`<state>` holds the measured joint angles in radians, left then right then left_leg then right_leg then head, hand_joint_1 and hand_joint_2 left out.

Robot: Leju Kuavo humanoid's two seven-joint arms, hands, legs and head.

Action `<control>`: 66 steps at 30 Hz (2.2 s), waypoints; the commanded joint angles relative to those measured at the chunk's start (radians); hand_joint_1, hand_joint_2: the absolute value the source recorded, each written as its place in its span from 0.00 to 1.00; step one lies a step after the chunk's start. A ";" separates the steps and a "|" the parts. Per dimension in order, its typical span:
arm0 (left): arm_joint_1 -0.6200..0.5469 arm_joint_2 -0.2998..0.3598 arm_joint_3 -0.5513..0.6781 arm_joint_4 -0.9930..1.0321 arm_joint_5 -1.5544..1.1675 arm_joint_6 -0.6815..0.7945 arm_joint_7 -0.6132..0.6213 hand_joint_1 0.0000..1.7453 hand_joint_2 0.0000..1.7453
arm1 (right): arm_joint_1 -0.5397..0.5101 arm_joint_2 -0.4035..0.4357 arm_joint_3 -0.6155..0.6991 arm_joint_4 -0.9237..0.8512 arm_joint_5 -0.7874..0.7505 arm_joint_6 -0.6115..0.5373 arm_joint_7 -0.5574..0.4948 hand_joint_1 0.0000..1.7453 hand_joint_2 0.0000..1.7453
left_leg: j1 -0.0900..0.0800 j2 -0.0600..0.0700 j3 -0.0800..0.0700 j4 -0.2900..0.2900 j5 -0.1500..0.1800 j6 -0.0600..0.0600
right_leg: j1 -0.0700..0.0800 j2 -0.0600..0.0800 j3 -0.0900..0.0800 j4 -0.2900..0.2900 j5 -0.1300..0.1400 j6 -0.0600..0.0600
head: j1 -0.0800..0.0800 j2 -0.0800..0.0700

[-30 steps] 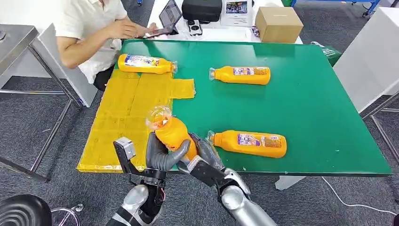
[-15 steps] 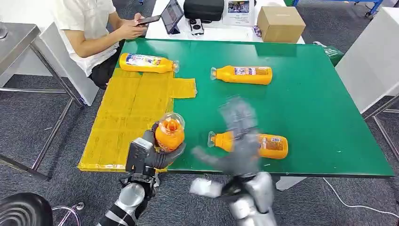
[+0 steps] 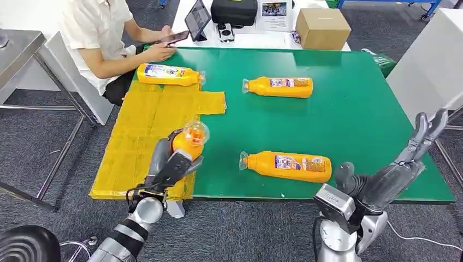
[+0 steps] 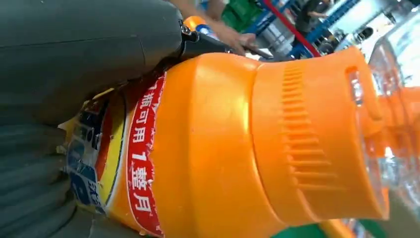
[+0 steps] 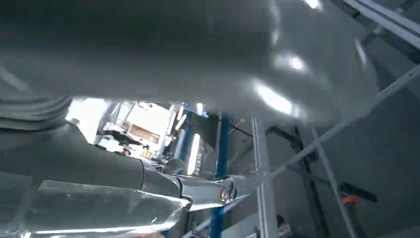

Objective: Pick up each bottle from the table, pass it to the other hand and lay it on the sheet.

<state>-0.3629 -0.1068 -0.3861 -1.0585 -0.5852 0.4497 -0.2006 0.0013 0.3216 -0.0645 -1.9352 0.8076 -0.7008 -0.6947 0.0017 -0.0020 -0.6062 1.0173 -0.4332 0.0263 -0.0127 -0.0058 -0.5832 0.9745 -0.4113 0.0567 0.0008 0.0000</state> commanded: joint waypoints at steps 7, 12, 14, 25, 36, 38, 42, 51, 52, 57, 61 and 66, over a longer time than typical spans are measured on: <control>-0.213 0.064 -0.061 0.432 -0.274 -0.109 0.181 1.00 1.00 | 0.000 -0.010 0.042 0.092 -0.082 0.003 -0.003 0.00 0.00 | 0.001 0.003 0.008 -0.002 0.001 -0.003 | 0.001 0.002 0.006 -0.001 0.002 -0.004 | -0.001 0.000; -0.314 0.043 -0.142 0.597 -0.384 -0.304 0.195 1.00 1.00 | 0.004 -0.031 0.079 0.131 -0.105 0.003 -0.003 0.00 0.00 | 0.001 0.006 0.010 -0.004 0.003 -0.005 | 0.001 0.007 0.006 -0.002 0.005 -0.007 | -0.001 0.000; -0.330 0.036 -0.155 0.626 -0.398 -0.344 0.205 1.00 1.00 | 0.005 -0.037 0.092 0.150 -0.111 0.003 -0.003 0.00 0.00 | 0.000 0.007 0.010 -0.004 0.003 -0.005 | 0.001 0.006 0.007 -0.002 0.006 -0.009 | 0.000 0.000; -0.370 0.023 -0.111 0.722 -0.400 -0.405 0.307 1.00 1.00 | 0.004 -0.058 0.158 0.241 -0.131 0.003 -0.003 0.00 0.00 | 0.001 0.008 0.010 -0.002 0.003 -0.006 | 0.002 0.007 0.004 0.004 0.004 -0.008 | -0.001 0.000; -0.365 0.000 -0.018 0.715 -0.303 -0.418 0.245 0.00 1.00 | 0.004 -0.063 0.162 0.275 -0.141 0.003 -0.003 0.00 0.00 | 0.001 0.005 0.009 -0.002 0.004 -0.006 | 0.001 0.007 0.005 0.003 0.004 -0.008 | 0.000 0.000; -0.365 0.000 -0.018 0.715 -0.303 -0.418 0.245 0.00 1.00 | 0.004 -0.063 0.162 0.275 -0.141 0.003 -0.003 0.00 0.00 | 0.001 0.006 0.009 -0.003 0.004 -0.007 | 0.002 0.008 0.005 0.003 0.004 -0.009 | -0.001 0.000; -0.361 -0.006 -0.005 0.705 -0.285 -0.413 0.222 0.00 1.00 | 0.005 -0.065 0.163 0.275 -0.145 0.003 -0.003 0.00 0.00 | 0.001 0.005 0.009 -0.002 0.003 -0.006 | 0.001 0.006 0.004 0.003 0.004 -0.008 | 0.000 0.000; -0.292 -0.038 0.028 0.499 -0.196 -0.273 -0.060 0.00 1.00 | 0.016 -0.079 0.171 0.271 -0.144 0.003 -0.003 0.00 0.00 | 0.001 0.002 0.005 -0.002 0.004 -0.007 | 0.002 0.003 0.002 0.004 0.004 -0.010 | 0.000 0.000; -0.274 -0.039 0.005 0.438 -0.203 -0.264 -0.068 0.00 1.00 | 0.022 -0.075 0.165 0.265 -0.139 0.003 -0.003 0.00 0.00 | 0.001 0.001 0.005 -0.001 0.004 -0.006 | 0.002 0.002 0.002 0.004 0.003 -0.009 | 0.000 0.000; -0.202 -0.024 -0.072 0.246 -0.227 -0.233 -0.068 0.00 1.00 | 0.035 -0.077 0.158 0.253 -0.135 0.003 -0.003 0.00 0.00 | 0.001 0.001 0.000 -0.001 0.004 -0.006 | 0.001 0.003 -0.003 0.004 0.003 -0.008 | -0.001 0.000; -0.156 0.000 -0.152 0.097 -0.270 -0.190 -0.047 0.00 1.00 | 0.044 -0.077 0.149 0.244 -0.129 0.003 -0.003 0.00 0.00 | 0.001 0.002 -0.003 0.000 0.003 -0.006 | 0.001 0.003 -0.006 0.005 0.003 -0.008 | -0.001 0.000; -0.142 0.003 -0.160 0.055 -0.259 -0.189 -0.050 0.00 1.00 | 0.045 -0.077 0.148 0.244 -0.126 0.003 -0.003 0.00 0.00 | 0.001 0.002 -0.006 0.000 0.004 -0.006 | 0.001 0.004 -0.009 0.005 0.003 -0.008 | -0.001 0.000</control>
<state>-0.5250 -0.1400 -0.4668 -0.8790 -0.8419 0.2613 -0.2575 0.0536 0.2689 0.0904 -1.7117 0.6817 -0.7000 -0.6950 0.0019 -0.0006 -0.6138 1.0174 -0.4289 0.0212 -0.0120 -0.0028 -0.5936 0.9795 -0.4076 0.0498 0.0000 0.0000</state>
